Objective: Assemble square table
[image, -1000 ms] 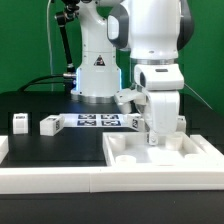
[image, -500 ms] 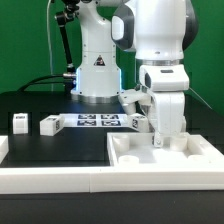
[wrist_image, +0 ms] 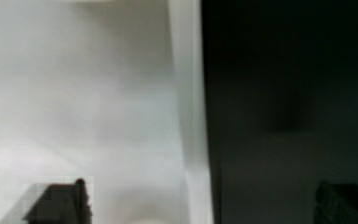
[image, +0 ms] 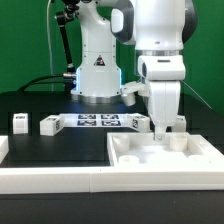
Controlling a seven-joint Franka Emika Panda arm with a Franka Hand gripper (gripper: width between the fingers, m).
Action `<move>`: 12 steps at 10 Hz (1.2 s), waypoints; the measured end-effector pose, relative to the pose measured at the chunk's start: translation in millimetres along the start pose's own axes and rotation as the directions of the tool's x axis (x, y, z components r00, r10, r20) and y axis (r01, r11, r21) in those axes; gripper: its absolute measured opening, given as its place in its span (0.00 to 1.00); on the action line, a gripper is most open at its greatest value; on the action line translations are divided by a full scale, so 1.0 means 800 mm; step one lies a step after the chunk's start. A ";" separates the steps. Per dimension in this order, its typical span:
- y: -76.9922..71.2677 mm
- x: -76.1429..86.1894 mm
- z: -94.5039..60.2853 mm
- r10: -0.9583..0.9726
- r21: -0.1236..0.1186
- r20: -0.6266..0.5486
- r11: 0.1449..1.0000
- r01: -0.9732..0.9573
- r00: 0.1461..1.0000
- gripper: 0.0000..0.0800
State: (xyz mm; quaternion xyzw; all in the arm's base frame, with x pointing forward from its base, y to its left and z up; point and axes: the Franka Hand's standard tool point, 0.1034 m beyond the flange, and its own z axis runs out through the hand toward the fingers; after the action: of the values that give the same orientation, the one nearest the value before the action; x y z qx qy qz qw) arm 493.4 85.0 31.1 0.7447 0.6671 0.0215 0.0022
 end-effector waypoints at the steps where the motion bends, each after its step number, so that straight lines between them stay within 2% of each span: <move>1: -0.005 0.003 -0.012 0.032 -0.015 -0.001 0.999 -0.032 0.999 0.81; 3: -0.020 0.002 -0.030 0.084 -0.036 -0.005 0.996 -0.084 0.996 0.81; 6: -0.046 0.003 -0.029 0.133 -0.041 -0.016 0.990 -0.133 0.991 0.81; 9: -0.045 0.002 -0.028 0.151 -0.037 -0.014 0.988 -0.151 0.988 0.81; 11: -0.046 0.002 -0.027 0.303 -0.032 -0.023 0.952 -0.304 0.953 0.81; 12: -0.050 0.007 -0.028 0.459 -0.031 -0.038 0.888 -0.460 0.888 0.81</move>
Offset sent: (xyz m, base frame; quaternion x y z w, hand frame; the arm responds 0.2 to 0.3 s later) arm -0.0251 -0.0003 0.0127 -0.0263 -0.0040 0.0627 0.9977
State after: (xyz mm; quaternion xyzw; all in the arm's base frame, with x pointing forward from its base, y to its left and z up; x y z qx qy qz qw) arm 453.5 94.5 52.1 0.8806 0.4716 0.0454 0.0019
